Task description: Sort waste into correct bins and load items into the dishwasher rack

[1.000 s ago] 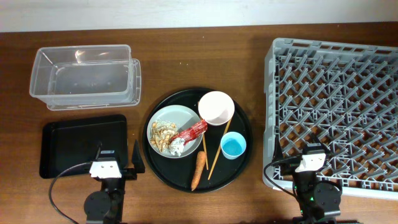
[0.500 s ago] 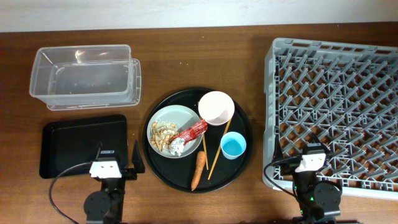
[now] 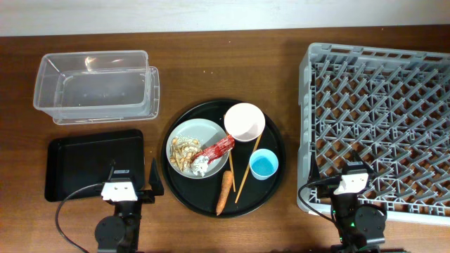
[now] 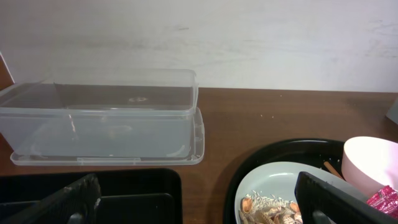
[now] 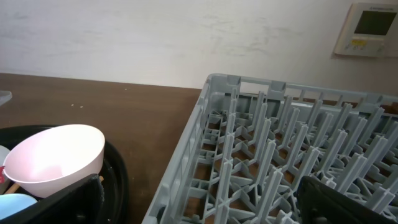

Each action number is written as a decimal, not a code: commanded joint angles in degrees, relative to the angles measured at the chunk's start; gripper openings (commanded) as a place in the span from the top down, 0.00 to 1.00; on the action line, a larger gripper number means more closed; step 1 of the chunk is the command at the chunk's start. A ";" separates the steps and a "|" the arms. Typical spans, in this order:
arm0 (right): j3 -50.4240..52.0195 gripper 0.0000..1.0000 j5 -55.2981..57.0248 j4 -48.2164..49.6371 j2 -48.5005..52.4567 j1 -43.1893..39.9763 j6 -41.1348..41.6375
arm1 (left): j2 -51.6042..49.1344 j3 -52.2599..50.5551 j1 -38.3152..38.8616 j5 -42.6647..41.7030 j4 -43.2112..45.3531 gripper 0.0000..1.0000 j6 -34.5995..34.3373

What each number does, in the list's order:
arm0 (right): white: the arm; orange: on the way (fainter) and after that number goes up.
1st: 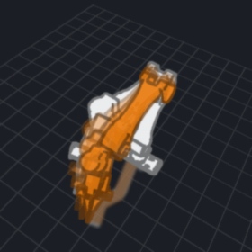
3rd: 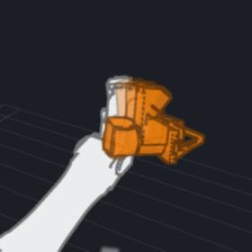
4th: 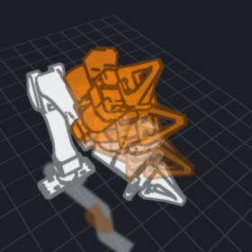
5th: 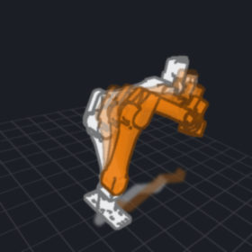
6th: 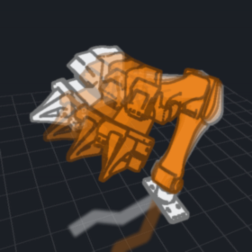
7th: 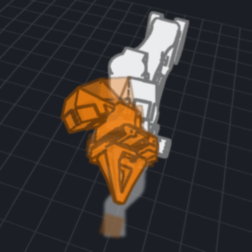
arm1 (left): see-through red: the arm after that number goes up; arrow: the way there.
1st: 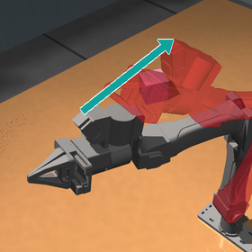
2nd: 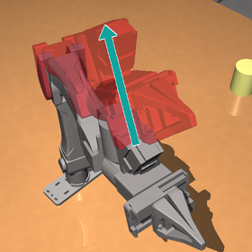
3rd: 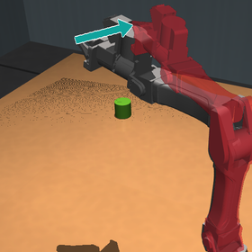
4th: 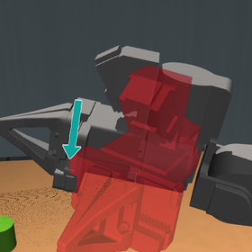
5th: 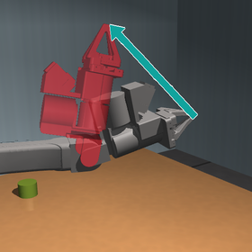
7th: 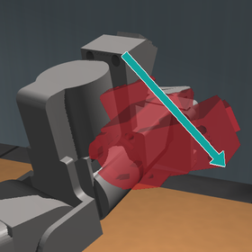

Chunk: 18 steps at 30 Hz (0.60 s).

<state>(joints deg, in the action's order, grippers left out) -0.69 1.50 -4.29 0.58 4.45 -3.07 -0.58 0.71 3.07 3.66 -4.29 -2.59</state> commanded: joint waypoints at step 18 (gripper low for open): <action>-9.62 0.02 -0.81 -9.88 7.43 0.42 5.49 | -10.34 7.43 -0.24 -3.45 -5.68 0.01 1.07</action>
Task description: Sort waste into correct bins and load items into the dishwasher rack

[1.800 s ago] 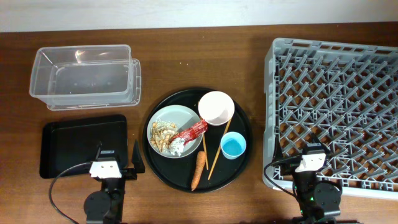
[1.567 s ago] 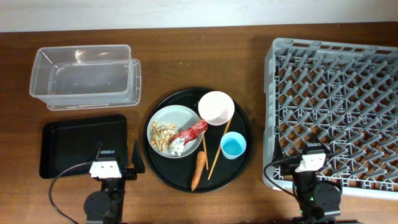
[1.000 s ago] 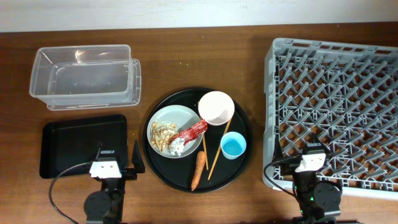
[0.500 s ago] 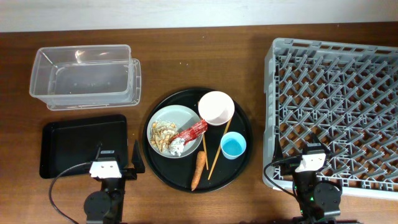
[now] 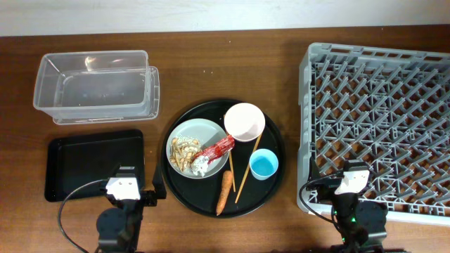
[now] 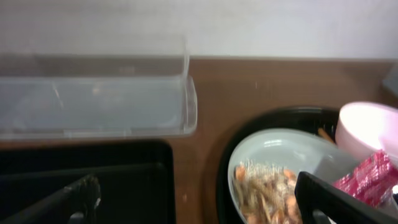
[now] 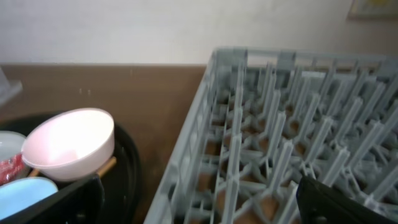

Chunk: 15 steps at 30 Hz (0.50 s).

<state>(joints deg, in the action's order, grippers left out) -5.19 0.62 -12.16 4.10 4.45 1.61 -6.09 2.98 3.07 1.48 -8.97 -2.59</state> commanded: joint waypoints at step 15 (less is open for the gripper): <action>-48.81 0.02 -3.26 -45.33 44.13 0.42 0.79 | -55.58 62.45 0.22 -7.28 -48.59 0.01 1.07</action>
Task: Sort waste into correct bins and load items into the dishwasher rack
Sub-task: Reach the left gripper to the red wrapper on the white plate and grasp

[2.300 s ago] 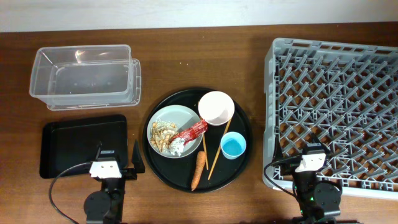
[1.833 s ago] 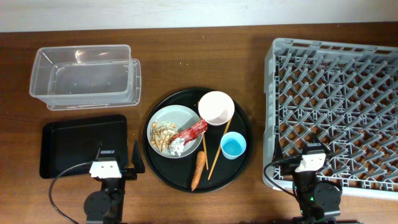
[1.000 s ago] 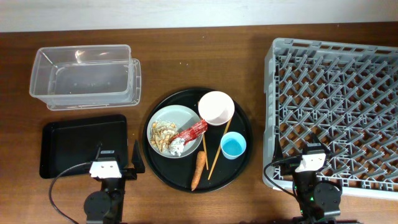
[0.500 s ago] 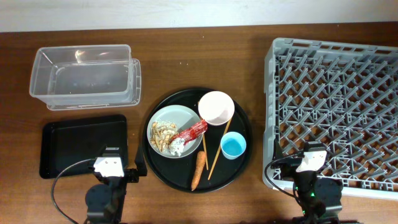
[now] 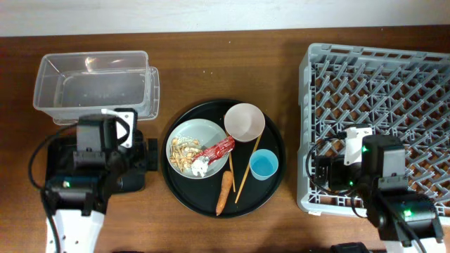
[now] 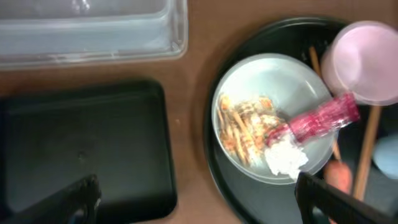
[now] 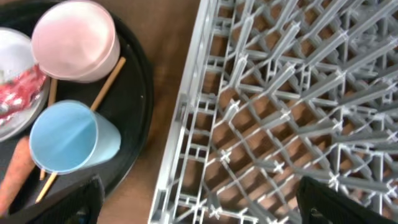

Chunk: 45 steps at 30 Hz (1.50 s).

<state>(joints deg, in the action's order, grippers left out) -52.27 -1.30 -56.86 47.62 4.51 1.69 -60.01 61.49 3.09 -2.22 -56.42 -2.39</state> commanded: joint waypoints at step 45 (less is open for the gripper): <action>-1.73 0.02 -1.46 -0.81 0.72 0.35 0.70 | -41.75 27.82 12.68 -3.91 -14.29 0.99 0.50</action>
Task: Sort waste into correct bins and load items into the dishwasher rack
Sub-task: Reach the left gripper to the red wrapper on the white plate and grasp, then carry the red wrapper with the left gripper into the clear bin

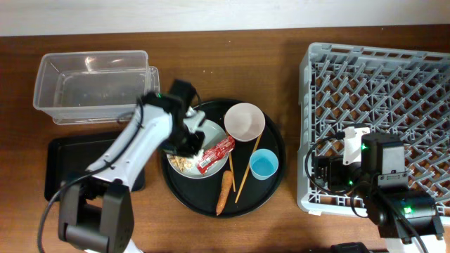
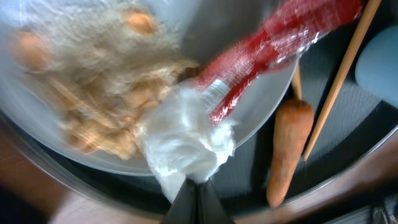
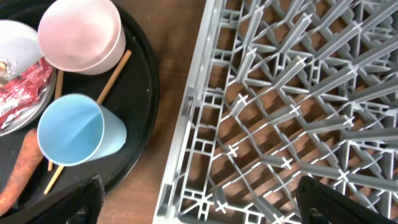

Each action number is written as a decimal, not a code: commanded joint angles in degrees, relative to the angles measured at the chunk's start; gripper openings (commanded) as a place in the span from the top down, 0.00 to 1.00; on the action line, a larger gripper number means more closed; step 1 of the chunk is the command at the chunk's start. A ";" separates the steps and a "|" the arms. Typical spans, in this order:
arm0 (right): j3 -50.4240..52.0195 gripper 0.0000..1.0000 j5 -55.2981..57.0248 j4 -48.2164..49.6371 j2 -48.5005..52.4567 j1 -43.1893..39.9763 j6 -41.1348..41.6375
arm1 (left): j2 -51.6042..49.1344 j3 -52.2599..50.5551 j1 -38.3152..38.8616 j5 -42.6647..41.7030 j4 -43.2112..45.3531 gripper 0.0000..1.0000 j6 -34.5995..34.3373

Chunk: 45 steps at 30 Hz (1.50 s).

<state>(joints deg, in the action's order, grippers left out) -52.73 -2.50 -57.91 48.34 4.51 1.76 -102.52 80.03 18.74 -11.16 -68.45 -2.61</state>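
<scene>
My left gripper [image 2: 198,191] is shut on a crumpled white napkin [image 2: 186,146] lying on the grey plate [image 2: 261,93] beside a red wrapper [image 2: 280,34] and food scraps [image 2: 112,93]. From above, the left gripper [image 1: 188,140] is low over the plate [image 1: 211,130] on the round black tray [image 1: 275,184]. The tray also carries a pink bowl [image 1: 244,121], a blue cup [image 1: 264,165], a carrot [image 1: 223,191] and chopsticks [image 1: 246,176]. My right gripper [image 3: 199,202] hangs open over the near left corner of the grey dishwasher rack [image 3: 298,93].
A clear plastic bin [image 1: 95,88] stands at the back left. In front of it lies a black rectangular tray [image 1: 70,169]. The rack [image 1: 380,105] fills the table's right side. The left arm stretches across from the front left.
My left gripper was open, high above the black rectangular tray; now it is low over the plate and shut on the white napkin. The right gripper has hardly moved.
Both arms sat folded at the front edge, grippers open, facing the wall. Later they were raised and looking down, left over the black rectangular tray, right over the rack's corner. Now the left grips the napkin on the plate.
</scene>
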 commanded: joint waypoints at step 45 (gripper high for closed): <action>-1.27 0.02 -0.28 0.22 0.04 0.35 0.63 | -17.38 9.94 10.36 0.90 5.99 0.34 18.97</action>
<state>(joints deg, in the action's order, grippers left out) -52.73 -2.63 -57.87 48.49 4.51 1.74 -118.54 90.61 28.64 -10.28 -63.64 15.53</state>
